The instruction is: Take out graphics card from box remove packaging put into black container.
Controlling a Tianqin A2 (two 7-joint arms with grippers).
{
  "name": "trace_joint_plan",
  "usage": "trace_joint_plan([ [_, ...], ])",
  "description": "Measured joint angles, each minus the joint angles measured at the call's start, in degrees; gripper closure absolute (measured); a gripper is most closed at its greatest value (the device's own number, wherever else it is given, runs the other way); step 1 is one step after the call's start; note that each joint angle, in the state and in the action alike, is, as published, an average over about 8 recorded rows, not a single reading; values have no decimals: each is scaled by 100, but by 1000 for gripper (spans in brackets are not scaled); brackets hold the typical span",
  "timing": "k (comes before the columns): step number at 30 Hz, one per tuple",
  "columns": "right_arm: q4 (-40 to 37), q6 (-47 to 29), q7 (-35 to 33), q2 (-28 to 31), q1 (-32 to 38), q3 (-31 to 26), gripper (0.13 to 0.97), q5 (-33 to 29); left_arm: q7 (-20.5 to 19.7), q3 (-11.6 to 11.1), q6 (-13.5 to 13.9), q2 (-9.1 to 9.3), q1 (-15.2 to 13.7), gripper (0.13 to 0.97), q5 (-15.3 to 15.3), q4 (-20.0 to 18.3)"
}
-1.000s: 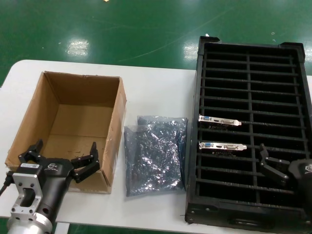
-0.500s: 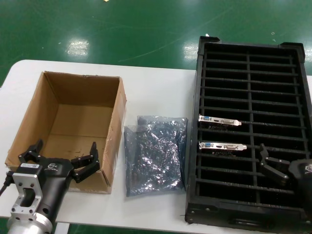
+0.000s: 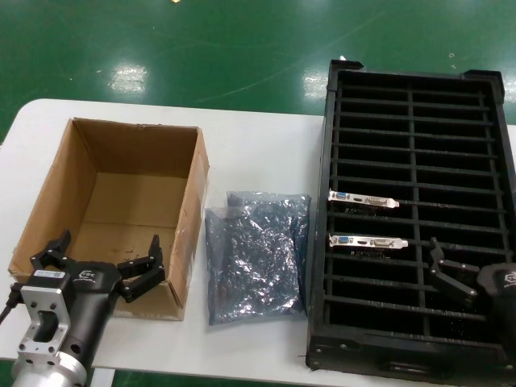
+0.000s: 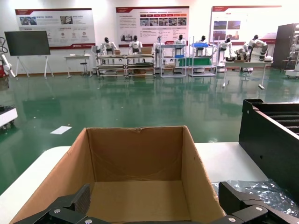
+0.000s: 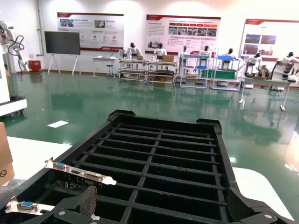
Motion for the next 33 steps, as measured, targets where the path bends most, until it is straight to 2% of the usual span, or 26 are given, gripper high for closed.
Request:
trace_joint_plan([
  [33, 0, 0, 0, 0, 0, 0, 129, 0, 0, 0, 0, 0, 0, 132, 0, 0],
])
